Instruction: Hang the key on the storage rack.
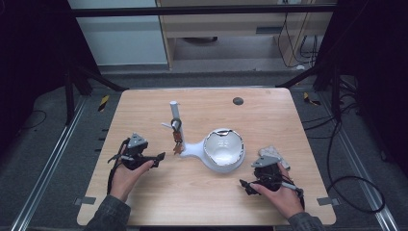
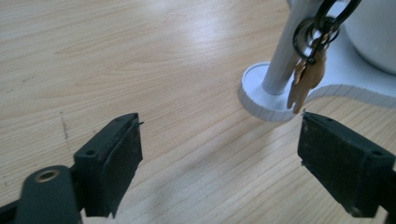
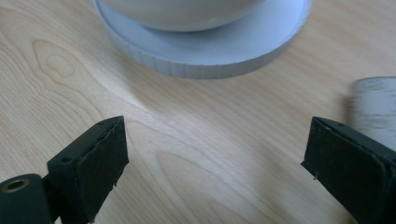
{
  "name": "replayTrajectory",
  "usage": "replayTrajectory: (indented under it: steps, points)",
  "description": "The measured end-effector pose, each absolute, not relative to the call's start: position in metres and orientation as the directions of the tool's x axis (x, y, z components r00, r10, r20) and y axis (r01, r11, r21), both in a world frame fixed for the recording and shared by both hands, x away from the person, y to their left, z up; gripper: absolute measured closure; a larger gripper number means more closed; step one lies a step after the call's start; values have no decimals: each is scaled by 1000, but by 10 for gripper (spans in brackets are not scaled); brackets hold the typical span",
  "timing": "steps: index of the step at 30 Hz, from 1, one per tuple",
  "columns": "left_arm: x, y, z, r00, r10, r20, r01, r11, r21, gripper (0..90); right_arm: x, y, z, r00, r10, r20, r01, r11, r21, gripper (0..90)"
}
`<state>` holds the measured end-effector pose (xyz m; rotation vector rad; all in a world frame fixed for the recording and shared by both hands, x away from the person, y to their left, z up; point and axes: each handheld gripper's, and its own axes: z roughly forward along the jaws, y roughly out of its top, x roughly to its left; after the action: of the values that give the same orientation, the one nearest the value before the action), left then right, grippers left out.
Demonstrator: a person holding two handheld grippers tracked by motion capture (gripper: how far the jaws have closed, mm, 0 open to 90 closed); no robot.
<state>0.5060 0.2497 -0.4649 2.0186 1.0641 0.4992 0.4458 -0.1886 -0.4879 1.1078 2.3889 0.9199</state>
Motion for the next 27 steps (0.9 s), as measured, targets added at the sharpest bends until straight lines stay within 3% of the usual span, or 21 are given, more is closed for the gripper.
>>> replayTrajectory:
  steps: [9, 20, 27]
  points:
    - [505, 258, -478, 569, 823, 2, 534, -371, 760, 83, 451, -217, -446, -587, 801, -117, 581, 517, 629, 101]
    - [507, 259, -496, 553, 833, 4, 587, -392, 708, 83, 468, -245, -429, -553, 829, -80, 672, 501, 546, 91]
    - [508, 260, -503, 537, 844, 8, 602, -389, 697, 67, 468, -255, -423, -549, 833, -70, 680, 493, 542, 67]
